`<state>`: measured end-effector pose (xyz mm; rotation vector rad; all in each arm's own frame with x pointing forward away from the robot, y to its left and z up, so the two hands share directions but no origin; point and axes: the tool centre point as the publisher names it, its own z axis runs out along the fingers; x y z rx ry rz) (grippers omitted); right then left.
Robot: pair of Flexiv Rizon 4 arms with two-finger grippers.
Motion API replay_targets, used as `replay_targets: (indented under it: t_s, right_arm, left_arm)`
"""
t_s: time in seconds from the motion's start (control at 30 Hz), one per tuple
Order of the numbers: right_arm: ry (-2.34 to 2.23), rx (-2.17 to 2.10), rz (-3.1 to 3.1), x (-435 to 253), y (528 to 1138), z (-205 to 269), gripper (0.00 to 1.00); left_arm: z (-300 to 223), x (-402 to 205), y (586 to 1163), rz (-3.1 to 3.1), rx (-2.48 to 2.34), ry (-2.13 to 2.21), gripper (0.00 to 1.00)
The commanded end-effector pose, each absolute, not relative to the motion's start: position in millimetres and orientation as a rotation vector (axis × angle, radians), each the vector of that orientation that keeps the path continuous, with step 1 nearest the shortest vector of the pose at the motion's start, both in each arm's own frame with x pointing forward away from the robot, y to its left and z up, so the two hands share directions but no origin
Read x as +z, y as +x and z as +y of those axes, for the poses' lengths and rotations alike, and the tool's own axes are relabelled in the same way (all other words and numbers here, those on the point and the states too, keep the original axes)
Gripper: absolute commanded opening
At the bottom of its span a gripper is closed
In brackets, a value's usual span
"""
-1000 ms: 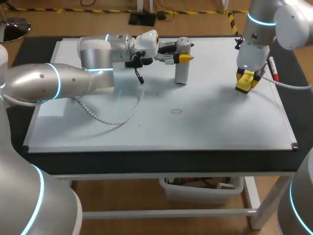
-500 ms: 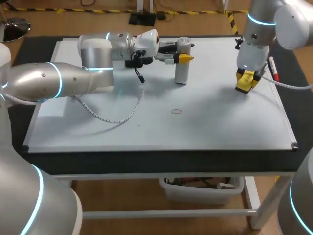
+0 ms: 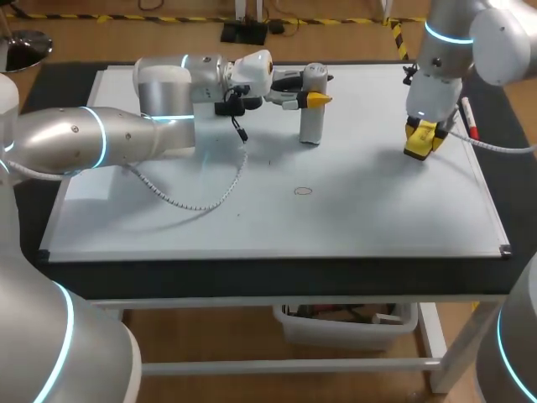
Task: Pick up the inspection probe, press it on each red-marked spot on the whiteboard one by one, put down the probe, pick up the eraser, and wipe off all the red marks.
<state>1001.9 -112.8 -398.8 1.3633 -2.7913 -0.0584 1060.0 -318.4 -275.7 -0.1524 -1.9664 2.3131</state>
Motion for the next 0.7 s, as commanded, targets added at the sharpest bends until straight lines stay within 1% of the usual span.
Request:
replay_targets:
  t_s: [0.03, 0.33, 0.7]
  right_arm:
    - [1.366, -0.056, -2.788, -398, 1003, -113, 0.00]
    - [1.366, -0.056, -2.788, -398, 1003, -113, 0.00]
    - [1.366, -0.056, -2.788, -398, 1003, -113, 0.00]
  left_arm:
    - [-317, -271, 1060, -1.967, 2.320, -0.155, 0.00]
    - [-287, -239, 1059, -1.993, 2.356, -0.086, 0.00]
    - [-213, -223, 1056, -2.058, 2.438, 0.016, 0.00]
